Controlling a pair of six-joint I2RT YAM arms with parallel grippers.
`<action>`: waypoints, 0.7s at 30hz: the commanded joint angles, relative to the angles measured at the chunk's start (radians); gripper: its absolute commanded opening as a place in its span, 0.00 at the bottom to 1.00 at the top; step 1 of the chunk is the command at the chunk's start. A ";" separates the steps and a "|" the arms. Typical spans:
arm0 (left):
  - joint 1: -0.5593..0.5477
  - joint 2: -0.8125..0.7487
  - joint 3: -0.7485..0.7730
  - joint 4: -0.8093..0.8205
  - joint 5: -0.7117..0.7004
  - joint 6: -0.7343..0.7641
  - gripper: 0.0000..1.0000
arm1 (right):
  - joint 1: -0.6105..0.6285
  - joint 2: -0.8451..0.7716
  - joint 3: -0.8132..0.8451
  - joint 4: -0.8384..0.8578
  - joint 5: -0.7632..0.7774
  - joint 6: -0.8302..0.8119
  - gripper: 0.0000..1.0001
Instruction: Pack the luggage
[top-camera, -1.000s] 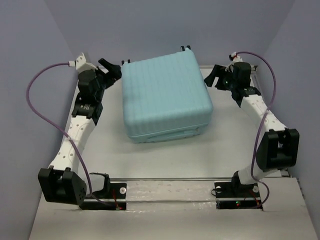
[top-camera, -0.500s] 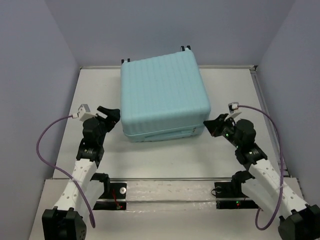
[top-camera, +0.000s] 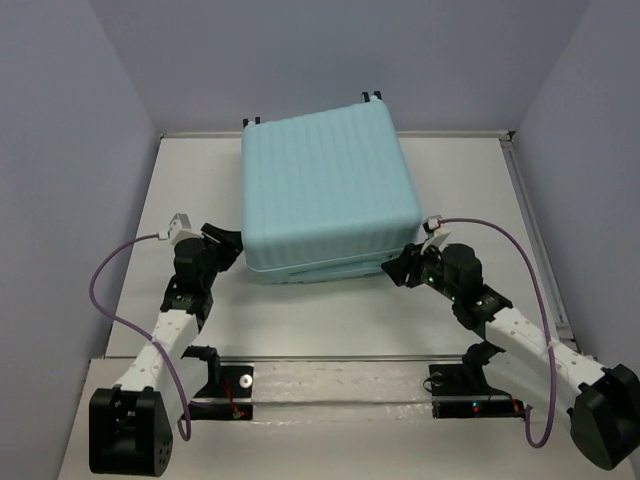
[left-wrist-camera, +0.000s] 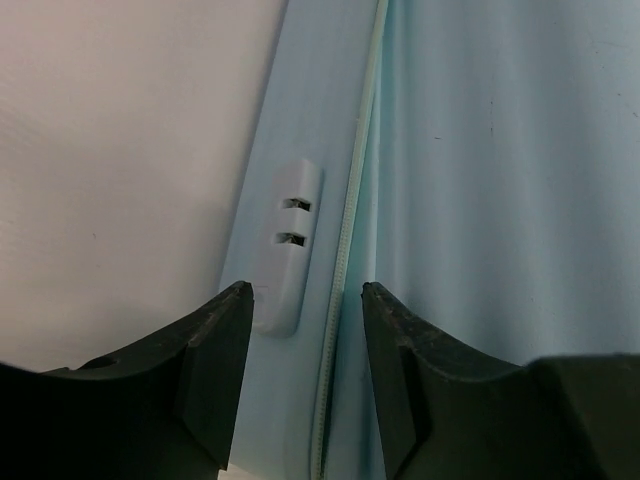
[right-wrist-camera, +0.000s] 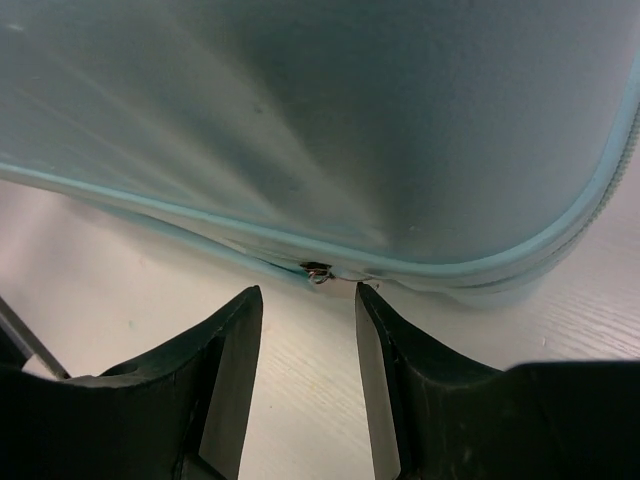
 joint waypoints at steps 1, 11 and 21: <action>-0.003 0.015 -0.010 0.095 0.086 0.027 0.56 | 0.008 0.073 0.022 0.151 0.054 -0.036 0.48; -0.043 0.038 -0.010 0.119 0.125 0.037 0.51 | 0.026 0.195 -0.016 0.421 0.114 -0.030 0.38; -0.285 0.107 0.020 0.213 0.056 -0.049 0.49 | 0.141 0.094 -0.001 0.257 0.246 -0.044 0.07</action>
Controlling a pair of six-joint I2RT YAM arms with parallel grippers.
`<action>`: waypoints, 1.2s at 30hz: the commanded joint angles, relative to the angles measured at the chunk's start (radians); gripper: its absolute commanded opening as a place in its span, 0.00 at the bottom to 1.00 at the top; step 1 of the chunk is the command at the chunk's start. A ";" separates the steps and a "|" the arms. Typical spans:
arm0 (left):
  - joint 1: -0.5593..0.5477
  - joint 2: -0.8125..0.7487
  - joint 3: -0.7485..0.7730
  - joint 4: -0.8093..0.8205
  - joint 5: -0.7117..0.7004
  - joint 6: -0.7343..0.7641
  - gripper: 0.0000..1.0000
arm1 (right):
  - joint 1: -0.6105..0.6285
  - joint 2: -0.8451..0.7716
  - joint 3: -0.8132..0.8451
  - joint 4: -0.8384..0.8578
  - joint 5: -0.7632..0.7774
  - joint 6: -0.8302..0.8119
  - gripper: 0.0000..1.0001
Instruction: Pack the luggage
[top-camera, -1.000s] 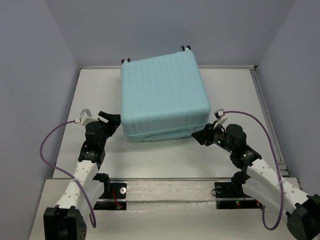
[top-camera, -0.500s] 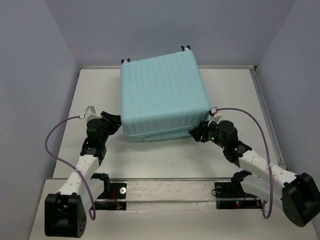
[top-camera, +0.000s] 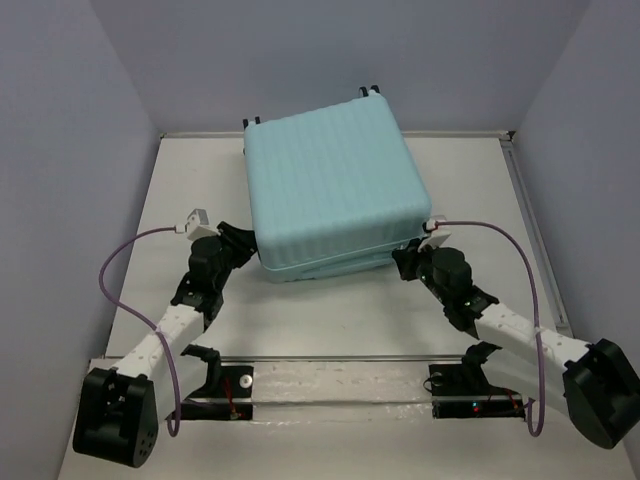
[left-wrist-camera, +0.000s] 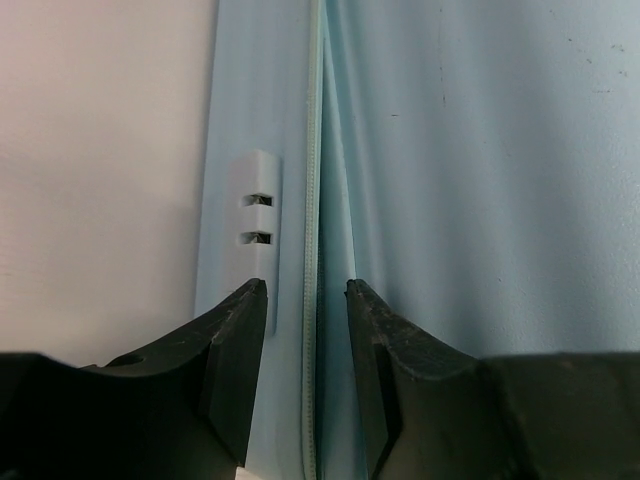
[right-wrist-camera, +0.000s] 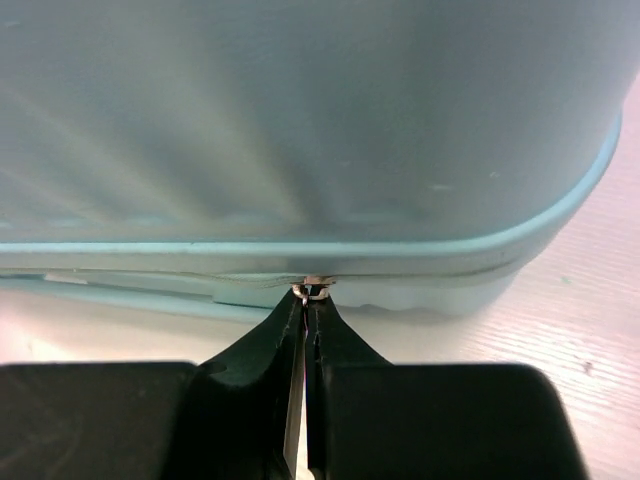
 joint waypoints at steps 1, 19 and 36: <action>-0.154 0.045 0.024 0.114 0.114 -0.071 0.49 | 0.105 -0.052 0.058 -0.045 -0.015 0.021 0.07; -0.306 0.053 0.104 0.119 -0.004 -0.104 0.47 | 0.633 0.272 0.556 -0.700 0.255 -0.052 0.07; -0.337 0.074 0.048 0.174 -0.004 -0.128 0.47 | 0.566 0.231 0.478 -0.437 -0.021 -0.019 0.07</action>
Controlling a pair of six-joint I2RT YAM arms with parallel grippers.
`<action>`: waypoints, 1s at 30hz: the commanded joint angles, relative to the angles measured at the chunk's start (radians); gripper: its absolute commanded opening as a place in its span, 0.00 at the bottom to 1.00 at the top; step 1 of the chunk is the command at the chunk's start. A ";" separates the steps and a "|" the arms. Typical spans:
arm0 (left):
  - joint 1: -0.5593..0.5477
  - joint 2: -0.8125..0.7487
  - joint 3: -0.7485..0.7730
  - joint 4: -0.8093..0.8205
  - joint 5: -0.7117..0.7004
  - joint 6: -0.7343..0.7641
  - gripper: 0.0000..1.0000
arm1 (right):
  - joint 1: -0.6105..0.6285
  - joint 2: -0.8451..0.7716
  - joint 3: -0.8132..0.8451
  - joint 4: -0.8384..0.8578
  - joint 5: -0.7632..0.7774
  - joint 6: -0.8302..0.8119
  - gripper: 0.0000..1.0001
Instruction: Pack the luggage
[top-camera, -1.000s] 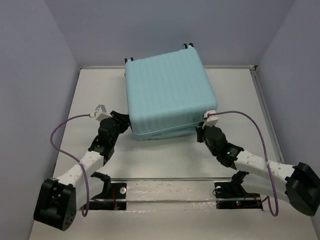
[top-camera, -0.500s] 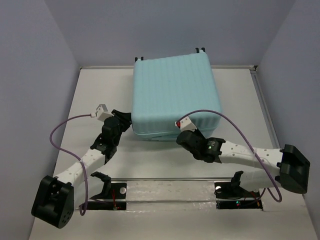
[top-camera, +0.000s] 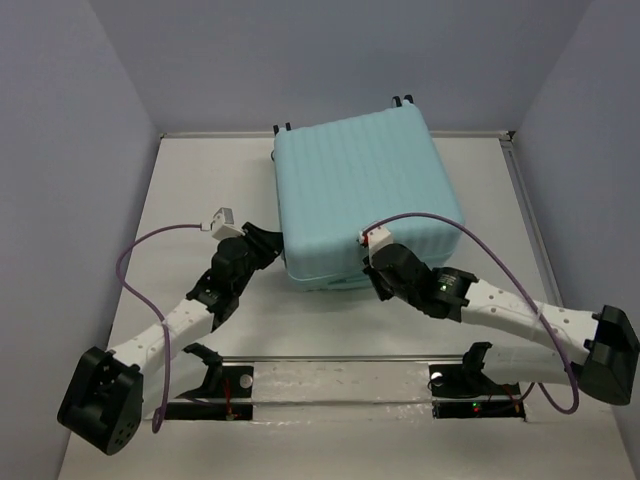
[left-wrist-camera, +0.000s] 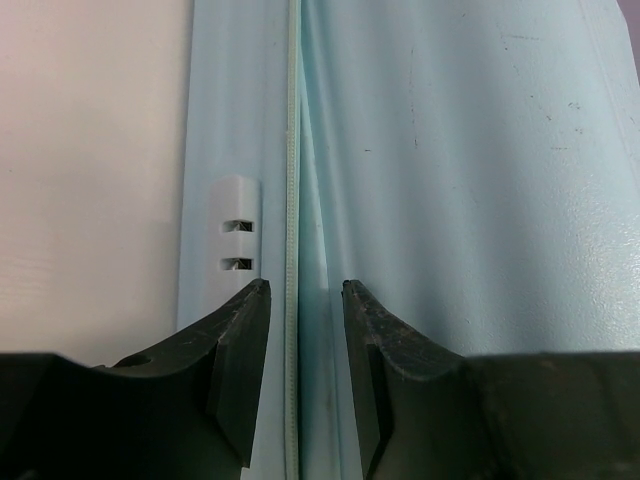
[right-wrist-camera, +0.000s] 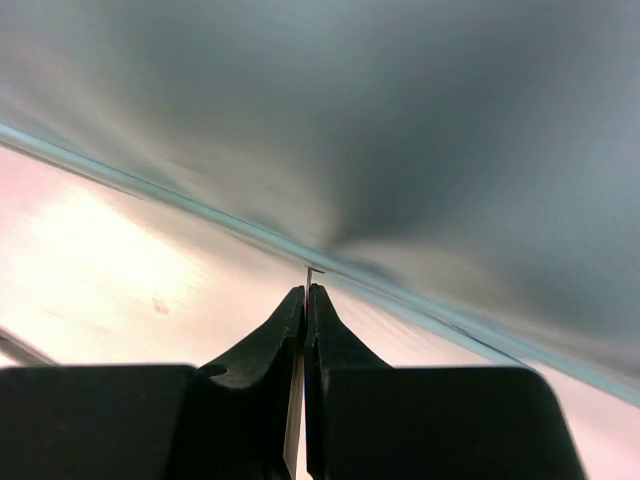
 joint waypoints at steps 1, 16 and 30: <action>-0.065 0.023 0.004 0.153 0.150 -0.035 0.47 | 0.146 0.155 -0.015 0.461 -0.267 0.128 0.07; -0.075 0.115 0.092 0.167 0.109 -0.009 0.47 | 0.454 0.431 -0.028 1.056 -0.143 0.201 0.07; 0.166 0.285 0.447 0.000 0.060 0.121 0.96 | 0.402 -0.257 -0.350 0.344 -0.059 0.457 0.38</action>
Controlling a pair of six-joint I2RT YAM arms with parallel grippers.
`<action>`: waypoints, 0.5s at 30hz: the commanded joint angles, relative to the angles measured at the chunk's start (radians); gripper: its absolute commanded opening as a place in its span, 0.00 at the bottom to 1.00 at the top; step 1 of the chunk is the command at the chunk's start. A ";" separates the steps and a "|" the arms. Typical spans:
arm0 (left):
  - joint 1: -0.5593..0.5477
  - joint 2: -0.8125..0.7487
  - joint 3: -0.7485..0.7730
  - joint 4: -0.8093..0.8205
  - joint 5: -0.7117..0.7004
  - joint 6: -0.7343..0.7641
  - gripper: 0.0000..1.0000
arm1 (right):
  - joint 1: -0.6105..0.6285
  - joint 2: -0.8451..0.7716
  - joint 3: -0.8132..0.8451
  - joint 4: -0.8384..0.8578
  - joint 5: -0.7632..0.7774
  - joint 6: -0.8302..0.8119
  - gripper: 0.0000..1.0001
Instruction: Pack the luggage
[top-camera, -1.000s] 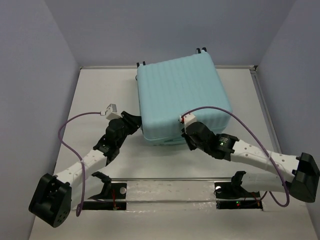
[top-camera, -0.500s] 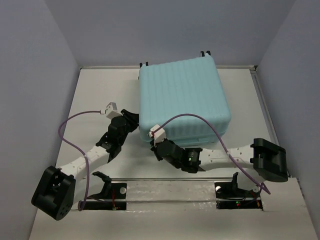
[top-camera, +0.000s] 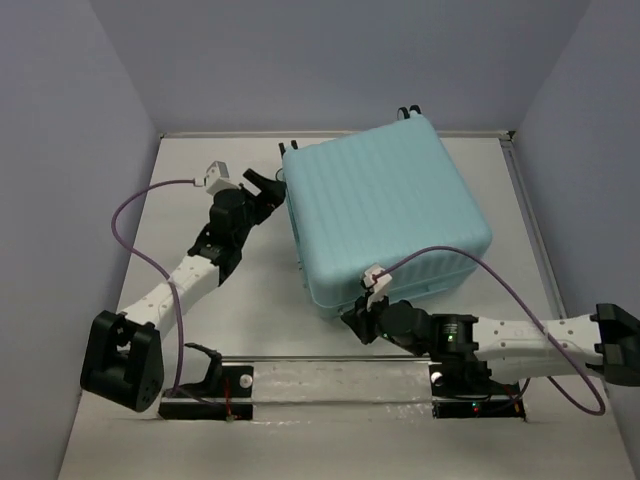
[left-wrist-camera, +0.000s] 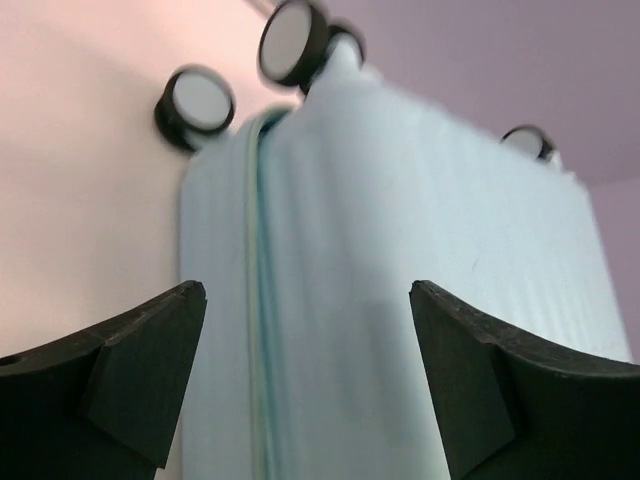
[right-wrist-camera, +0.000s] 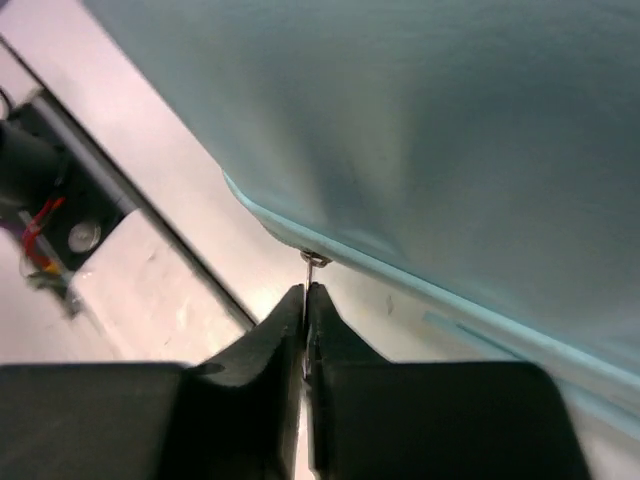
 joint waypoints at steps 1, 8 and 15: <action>0.081 0.117 0.163 0.070 0.079 0.025 0.96 | 0.022 -0.206 -0.021 -0.270 -0.119 0.175 0.54; 0.141 0.467 0.527 -0.005 0.321 0.025 0.98 | 0.022 -0.369 0.037 -0.568 0.026 0.268 0.77; 0.150 0.716 0.756 -0.047 0.453 -0.009 0.99 | 0.013 -0.366 0.058 -0.675 0.099 0.342 0.77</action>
